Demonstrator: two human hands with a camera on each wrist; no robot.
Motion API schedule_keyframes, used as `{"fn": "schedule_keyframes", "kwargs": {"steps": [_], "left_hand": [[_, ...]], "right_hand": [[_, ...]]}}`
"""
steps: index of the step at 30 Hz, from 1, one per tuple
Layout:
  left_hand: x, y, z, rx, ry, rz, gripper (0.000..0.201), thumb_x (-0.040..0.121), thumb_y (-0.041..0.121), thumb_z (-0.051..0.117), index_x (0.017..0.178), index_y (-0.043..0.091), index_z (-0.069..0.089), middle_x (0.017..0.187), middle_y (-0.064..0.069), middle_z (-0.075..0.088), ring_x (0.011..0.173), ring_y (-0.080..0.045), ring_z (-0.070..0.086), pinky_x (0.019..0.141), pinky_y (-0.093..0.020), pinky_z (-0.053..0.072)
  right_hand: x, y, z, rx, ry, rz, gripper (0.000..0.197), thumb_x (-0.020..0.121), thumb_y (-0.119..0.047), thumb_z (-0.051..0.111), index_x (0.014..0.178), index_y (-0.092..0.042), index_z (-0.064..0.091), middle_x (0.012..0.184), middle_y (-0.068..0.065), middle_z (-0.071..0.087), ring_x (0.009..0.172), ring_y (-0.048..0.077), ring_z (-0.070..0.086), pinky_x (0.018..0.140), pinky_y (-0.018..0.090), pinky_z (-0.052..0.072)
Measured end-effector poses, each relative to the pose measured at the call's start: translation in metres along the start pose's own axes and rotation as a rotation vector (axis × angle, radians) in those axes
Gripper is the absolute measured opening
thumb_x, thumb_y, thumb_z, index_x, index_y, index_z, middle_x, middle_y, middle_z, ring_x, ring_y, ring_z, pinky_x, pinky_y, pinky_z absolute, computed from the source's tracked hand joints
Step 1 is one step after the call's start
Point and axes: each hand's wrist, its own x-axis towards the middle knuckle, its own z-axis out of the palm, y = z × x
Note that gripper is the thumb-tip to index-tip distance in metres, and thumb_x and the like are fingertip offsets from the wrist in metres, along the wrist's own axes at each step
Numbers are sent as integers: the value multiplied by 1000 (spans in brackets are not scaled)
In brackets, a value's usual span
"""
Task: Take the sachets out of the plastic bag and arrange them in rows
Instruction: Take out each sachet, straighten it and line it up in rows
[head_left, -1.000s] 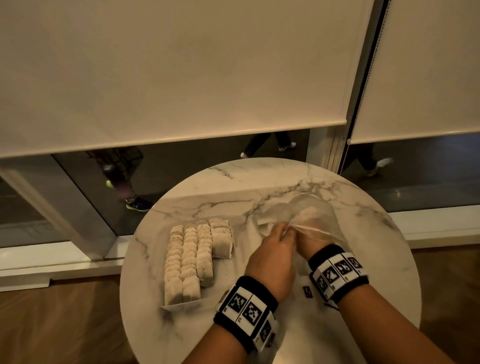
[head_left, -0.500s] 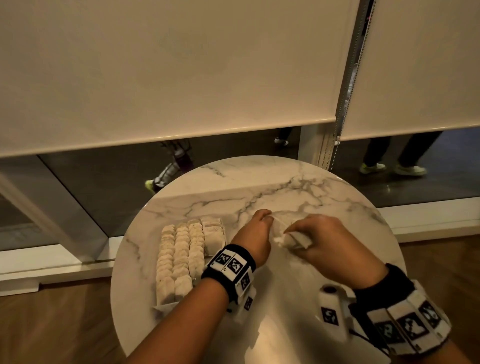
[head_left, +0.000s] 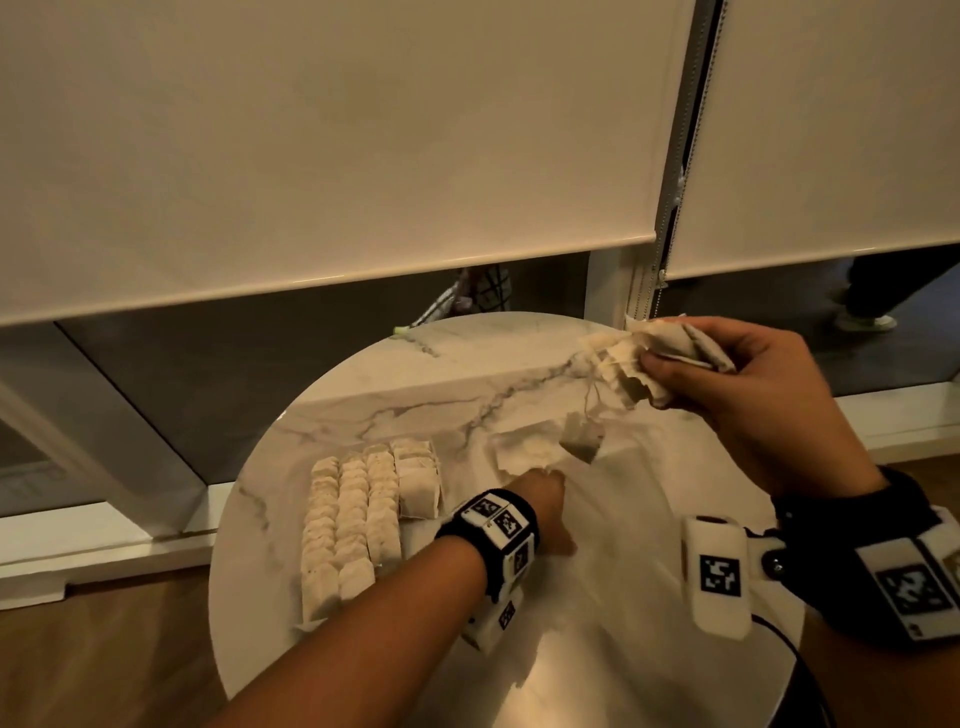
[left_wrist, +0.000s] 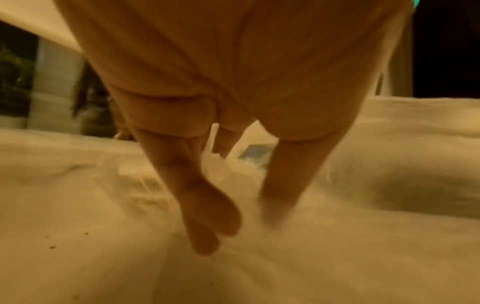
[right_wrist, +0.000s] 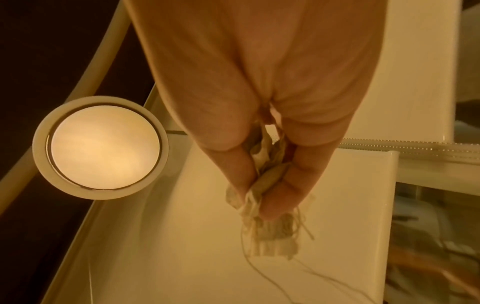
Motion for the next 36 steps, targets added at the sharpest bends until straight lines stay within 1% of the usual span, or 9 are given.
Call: {"fn": "schedule_keyframes", "kwargs": {"steps": [4, 7, 9, 12, 18, 21, 25, 29, 36], "left_hand": [[33, -2, -10, -286, 92, -103, 43, 80, 17, 76, 121, 11, 61, 118, -10, 67, 101, -27, 66, 86, -38, 58], [50, -2, -24, -333, 293, -24, 57, 86, 17, 68, 138, 6, 47, 128, -12, 59, 114, -29, 60, 96, -36, 51], [74, -12, -20, -325, 290, 77, 72, 84, 26, 61, 149, 22, 32, 147, -7, 46, 127, -26, 53, 106, -37, 47], [127, -51, 8, -182, 238, 171, 54, 85, 36, 47, 138, 45, 43, 157, -1, 34, 135, -24, 48, 109, -39, 44], [-9, -27, -39, -633, 386, 242, 47, 79, -11, 44, 109, 9, 73, 118, -6, 70, 113, -19, 62, 98, -33, 49], [-54, -26, -31, -989, 234, 212, 42, 71, 4, 50, 107, 10, 71, 95, -3, 72, 90, -11, 63, 82, -28, 49], [-87, -31, -10, -1091, 51, 232, 42, 69, 18, 58, 109, 26, 67, 99, 9, 69, 90, -10, 64, 76, -26, 49], [-90, -32, 20, -985, 118, 235, 30, 80, 21, 80, 108, 17, 69, 104, -3, 75, 92, -16, 72, 81, -30, 56], [-104, -41, 44, -1011, 218, 58, 13, 97, 21, 62, 96, 9, 66, 88, -15, 74, 70, -21, 69, 59, -34, 55]], "right_hand": [[-14, -11, -1, 78, 2, -10, 36, 72, -18, 74, 107, -17, 73, 99, 4, 77, 93, 21, 75, 72, 26, 59], [-22, -9, 2, 146, 0, 7, 34, 71, -14, 72, 105, -14, 73, 97, 7, 77, 89, 22, 75, 69, 25, 60], [-25, -1, 4, 140, 3, 42, 33, 71, -14, 73, 105, -13, 74, 97, 8, 77, 90, 23, 75, 70, 28, 60], [-30, 12, 7, 100, -15, 87, 29, 78, -7, 74, 107, -11, 74, 96, 7, 77, 88, 22, 75, 69, 28, 60], [-42, 47, 22, 131, -55, 184, 24, 83, 4, 71, 104, -6, 75, 91, 13, 76, 77, 19, 71, 64, 28, 59], [-43, 60, 33, 253, -76, 264, 24, 85, 1, 70, 108, -4, 74, 96, 17, 75, 82, 23, 71, 68, 31, 58], [-42, 71, 48, 532, -115, 402, 31, 85, -1, 65, 115, 8, 66, 101, 20, 70, 89, 25, 67, 73, 30, 58], [-43, 85, 58, 709, -79, 531, 30, 83, -3, 67, 111, 7, 65, 104, 24, 64, 88, 25, 62, 69, 23, 56], [-52, 114, 62, 638, -33, 608, 25, 85, 0, 67, 110, 2, 66, 96, 15, 70, 77, 15, 70, 63, 22, 57]]}}
